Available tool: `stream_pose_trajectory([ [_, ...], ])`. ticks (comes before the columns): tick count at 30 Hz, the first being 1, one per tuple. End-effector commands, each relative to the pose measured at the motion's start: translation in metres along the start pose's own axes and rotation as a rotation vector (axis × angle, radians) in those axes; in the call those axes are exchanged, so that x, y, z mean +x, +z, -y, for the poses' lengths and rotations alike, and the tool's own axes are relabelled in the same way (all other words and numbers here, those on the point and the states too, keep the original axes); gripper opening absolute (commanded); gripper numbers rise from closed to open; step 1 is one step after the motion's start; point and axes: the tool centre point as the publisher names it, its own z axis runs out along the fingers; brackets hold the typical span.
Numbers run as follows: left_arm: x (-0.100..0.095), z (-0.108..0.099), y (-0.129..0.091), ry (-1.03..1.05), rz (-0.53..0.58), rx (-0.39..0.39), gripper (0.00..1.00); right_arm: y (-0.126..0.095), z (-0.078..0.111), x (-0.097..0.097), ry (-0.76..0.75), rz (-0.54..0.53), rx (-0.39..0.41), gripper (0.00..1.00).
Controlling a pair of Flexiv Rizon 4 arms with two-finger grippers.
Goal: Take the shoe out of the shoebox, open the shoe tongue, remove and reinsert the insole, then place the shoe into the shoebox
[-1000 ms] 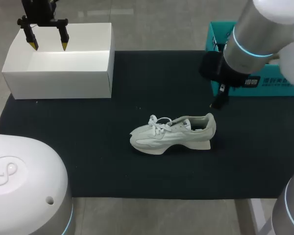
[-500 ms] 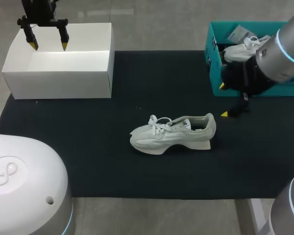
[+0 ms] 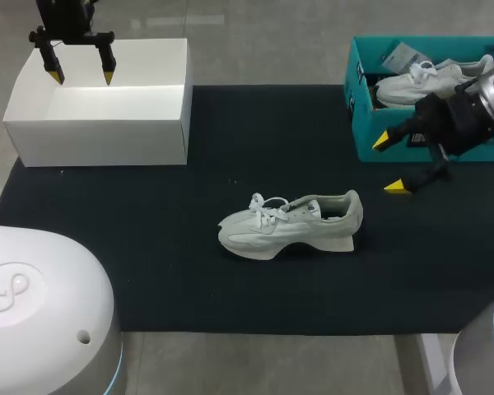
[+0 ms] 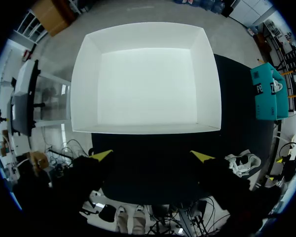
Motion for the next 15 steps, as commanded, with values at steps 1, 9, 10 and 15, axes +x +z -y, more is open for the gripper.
stream_pose_trajectory([
  [1,0.0,0.0,0.0,0.0,0.0,0.0,1.0,0.002,0.002,0.001,0.0,0.005,-0.02,1.0],
  [9,0.0,0.0,0.0,0.0,0.0,0.0,1.0,0.017,0.026,0.009,0.091,0.028,-0.021,1.0],
  [10,0.0,0.0,0.0,0.0,0.0,0.0,1.0,0.019,0.031,0.01,0.101,0.039,-0.017,1.0],
  [15,0.0,0.0,0.0,0.0,0.0,0.0,1.0,0.027,0.052,0.008,0.123,0.101,-0.013,1.0],
])
